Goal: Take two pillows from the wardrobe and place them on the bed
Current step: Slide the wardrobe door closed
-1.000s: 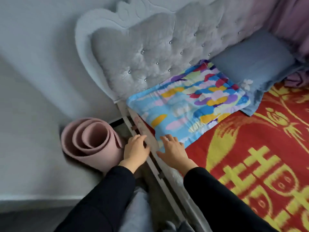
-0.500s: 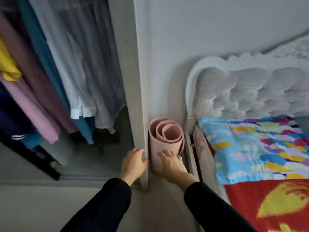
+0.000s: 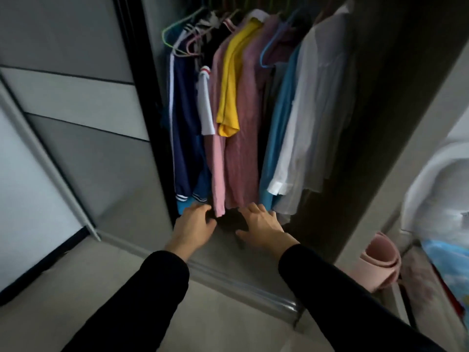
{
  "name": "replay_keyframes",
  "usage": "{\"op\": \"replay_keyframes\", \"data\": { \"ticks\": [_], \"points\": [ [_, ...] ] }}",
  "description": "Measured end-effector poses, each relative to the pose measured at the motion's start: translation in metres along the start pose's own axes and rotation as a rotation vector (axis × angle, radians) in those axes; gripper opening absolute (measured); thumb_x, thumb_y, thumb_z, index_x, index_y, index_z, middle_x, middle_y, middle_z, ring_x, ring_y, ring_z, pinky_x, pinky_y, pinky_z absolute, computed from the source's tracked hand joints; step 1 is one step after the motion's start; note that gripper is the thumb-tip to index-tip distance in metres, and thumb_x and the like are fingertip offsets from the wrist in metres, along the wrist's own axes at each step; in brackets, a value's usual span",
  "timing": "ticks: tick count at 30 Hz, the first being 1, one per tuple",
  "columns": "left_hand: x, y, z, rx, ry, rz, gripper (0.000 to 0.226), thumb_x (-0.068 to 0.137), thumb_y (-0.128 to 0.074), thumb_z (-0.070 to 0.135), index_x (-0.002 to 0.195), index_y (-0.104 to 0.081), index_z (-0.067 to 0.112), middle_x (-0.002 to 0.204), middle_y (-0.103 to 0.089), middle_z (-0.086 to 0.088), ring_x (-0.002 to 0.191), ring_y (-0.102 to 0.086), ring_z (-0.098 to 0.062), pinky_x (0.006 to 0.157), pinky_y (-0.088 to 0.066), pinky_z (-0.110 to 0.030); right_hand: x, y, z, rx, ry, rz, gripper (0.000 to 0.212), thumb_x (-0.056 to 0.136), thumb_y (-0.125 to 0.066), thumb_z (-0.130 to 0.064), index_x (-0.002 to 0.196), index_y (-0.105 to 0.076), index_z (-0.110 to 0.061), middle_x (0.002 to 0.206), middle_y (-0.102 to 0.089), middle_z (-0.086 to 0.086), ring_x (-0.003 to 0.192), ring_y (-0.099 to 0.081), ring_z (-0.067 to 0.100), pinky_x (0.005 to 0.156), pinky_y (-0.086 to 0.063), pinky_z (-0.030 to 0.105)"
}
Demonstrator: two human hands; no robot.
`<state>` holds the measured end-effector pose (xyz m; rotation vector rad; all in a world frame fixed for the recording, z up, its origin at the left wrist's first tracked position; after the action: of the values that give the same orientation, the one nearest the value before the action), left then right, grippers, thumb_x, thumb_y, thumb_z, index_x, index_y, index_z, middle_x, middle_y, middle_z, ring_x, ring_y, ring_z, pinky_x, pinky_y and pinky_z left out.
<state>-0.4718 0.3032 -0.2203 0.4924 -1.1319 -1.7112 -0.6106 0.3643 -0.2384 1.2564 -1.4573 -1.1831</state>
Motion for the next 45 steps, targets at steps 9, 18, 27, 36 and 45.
{"op": "replay_keyframes", "data": {
  "ticks": [9, 18, 27, 36, 45],
  "points": [
    [0.117, 0.124, -0.092, 0.040, 0.035, 0.219, 0.041, 0.082, -0.058, 0.020, 0.122, -0.058, 0.011, 0.124, -0.060, -0.016, 0.115, -0.051, -0.033, 0.096, -0.044, -0.041, 0.173, 0.090, -0.113, -0.119, 0.238, 0.242, 0.068, 0.082, -0.059, -0.040, 0.139, -0.029, -0.019, 0.145, -0.032, 0.007, 0.128, -0.034, 0.031, 0.101, -0.033, 0.052],
    [0.214, 0.216, -0.166, -0.105, 0.104, 0.389, 0.046, 0.084, -0.059, 0.017, 0.129, -0.052, 0.009, 0.127, -0.056, -0.019, 0.111, -0.056, -0.030, 0.094, -0.042, -0.030, 0.304, 0.199, -0.211, -0.236, 0.433, 0.485, 0.061, 0.085, -0.057, -0.033, 0.138, -0.033, -0.015, 0.147, -0.031, 0.009, 0.132, -0.028, 0.029, 0.106, -0.029, 0.051],
    [0.313, 0.224, -0.205, -0.275, 0.052, 0.334, 0.036, 0.087, -0.056, 0.026, 0.122, -0.056, 0.017, 0.118, -0.061, -0.008, 0.104, -0.059, -0.020, 0.084, -0.041, -0.022, 0.369, 0.243, -0.279, -0.516, 0.585, 0.696, 0.049, 0.086, -0.051, -0.022, 0.133, -0.039, -0.013, 0.150, -0.031, 0.009, 0.142, -0.020, 0.025, 0.109, -0.019, 0.056],
    [0.354, 0.204, -0.183, -0.461, -0.227, 0.268, 0.013, 0.085, -0.057, 0.033, 0.092, -0.046, 0.034, 0.076, -0.060, 0.008, 0.071, -0.056, -0.001, 0.060, -0.039, -0.006, 0.391, 0.225, -0.276, -0.763, 0.718, 0.767, 0.019, 0.085, -0.053, -0.026, 0.100, -0.061, -0.019, 0.128, -0.060, 0.004, 0.129, -0.046, 0.017, 0.096, -0.041, 0.053],
    [0.347, 0.191, -0.185, -0.469, -0.268, 0.284, 0.022, 0.079, -0.061, 0.026, 0.090, -0.046, 0.038, 0.080, -0.057, 0.012, 0.074, -0.056, 0.001, 0.062, -0.039, -0.003, 0.389, 0.225, -0.276, -0.844, 0.768, 0.750, 0.018, 0.086, -0.045, -0.026, 0.100, -0.055, -0.021, 0.119, -0.059, 0.003, 0.123, -0.050, 0.017, 0.092, -0.038, 0.049]
  ]
}}
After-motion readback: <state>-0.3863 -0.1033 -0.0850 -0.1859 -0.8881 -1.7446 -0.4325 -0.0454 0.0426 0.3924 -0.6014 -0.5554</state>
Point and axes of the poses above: each hand's wrist, its own x-axis towards the middle knuckle, its own y-axis out of the back of the hand, z = x × y, the point moved 10 cm from there along x, towards the middle knuckle
